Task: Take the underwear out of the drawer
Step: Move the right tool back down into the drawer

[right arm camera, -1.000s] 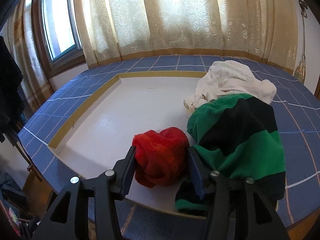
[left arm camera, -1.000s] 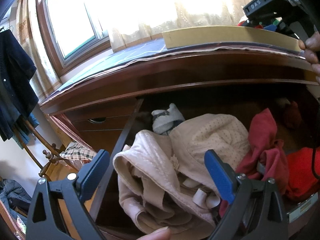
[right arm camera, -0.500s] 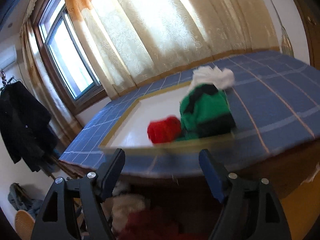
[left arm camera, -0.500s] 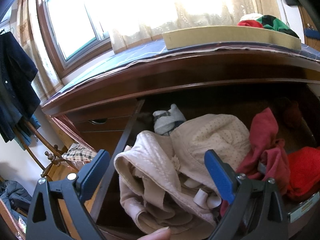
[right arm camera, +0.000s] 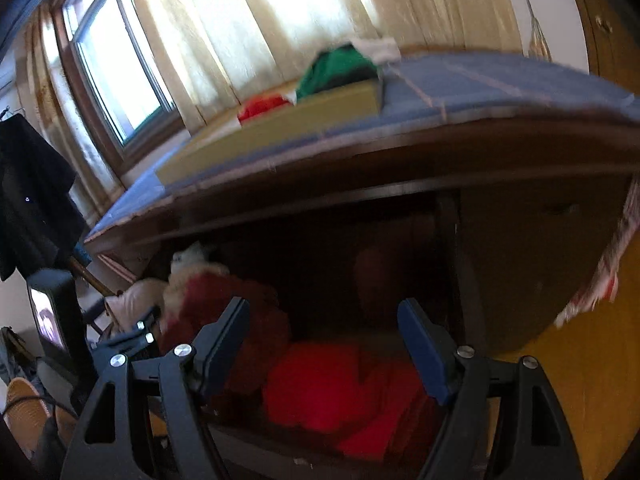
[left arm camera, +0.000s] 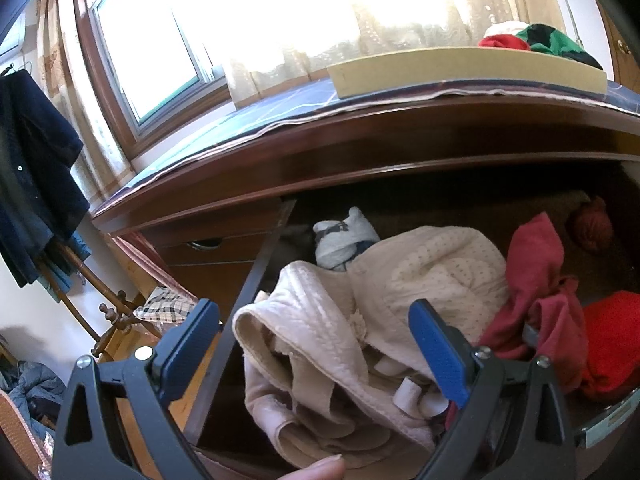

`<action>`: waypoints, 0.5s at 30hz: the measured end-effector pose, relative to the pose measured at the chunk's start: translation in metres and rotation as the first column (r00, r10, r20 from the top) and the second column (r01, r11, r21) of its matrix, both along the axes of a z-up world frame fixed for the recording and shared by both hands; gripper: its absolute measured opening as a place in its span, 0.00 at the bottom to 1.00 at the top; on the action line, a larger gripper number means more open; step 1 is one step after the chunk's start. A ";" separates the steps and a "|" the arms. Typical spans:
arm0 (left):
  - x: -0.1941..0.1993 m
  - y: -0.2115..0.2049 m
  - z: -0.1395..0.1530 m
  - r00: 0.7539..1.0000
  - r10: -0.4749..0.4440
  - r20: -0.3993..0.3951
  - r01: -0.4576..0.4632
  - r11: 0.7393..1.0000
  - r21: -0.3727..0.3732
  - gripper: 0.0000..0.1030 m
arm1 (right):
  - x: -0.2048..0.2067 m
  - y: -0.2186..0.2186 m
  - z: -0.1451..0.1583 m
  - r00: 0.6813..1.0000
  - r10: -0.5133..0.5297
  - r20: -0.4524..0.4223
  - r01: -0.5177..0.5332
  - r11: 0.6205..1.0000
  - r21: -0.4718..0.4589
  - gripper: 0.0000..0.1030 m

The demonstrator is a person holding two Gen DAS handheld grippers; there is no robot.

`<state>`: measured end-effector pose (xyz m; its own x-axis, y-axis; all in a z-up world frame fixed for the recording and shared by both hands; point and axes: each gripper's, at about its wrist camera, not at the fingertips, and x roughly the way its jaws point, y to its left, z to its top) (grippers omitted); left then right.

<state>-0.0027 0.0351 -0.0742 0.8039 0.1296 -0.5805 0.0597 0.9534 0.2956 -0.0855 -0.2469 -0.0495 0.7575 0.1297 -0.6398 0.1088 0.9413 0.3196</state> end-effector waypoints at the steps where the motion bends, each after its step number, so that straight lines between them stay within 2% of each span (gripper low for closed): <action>1: 0.000 0.000 0.000 1.000 0.002 0.000 -0.002 1.000 0.000 0.94 | 0.000 0.002 -0.005 1.000 0.003 -0.013 -0.003 1.000 0.004 0.76; 6: 0.000 0.000 0.000 1.000 0.005 0.007 -0.006 1.000 0.009 0.94 | -0.004 0.011 -0.023 0.998 0.029 -0.062 -0.027 0.999 0.023 0.76; 11: 0.000 0.000 -0.001 1.000 0.003 0.009 -0.003 1.000 0.008 0.94 | -0.004 0.023 -0.029 0.996 0.046 -0.072 -0.047 0.999 -0.017 0.76; 15: 0.000 0.000 -0.001 1.000 0.004 0.010 -0.004 1.000 0.007 0.94 | 0.004 0.039 -0.040 0.988 0.056 -0.147 -0.076 0.987 -0.138 0.82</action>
<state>-0.0031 0.0353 -0.0748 0.8089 0.1367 -0.5719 0.0533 0.9515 0.3029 -0.0815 -0.2077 -0.0896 0.6502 0.0758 -0.7560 0.0795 0.9828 0.1668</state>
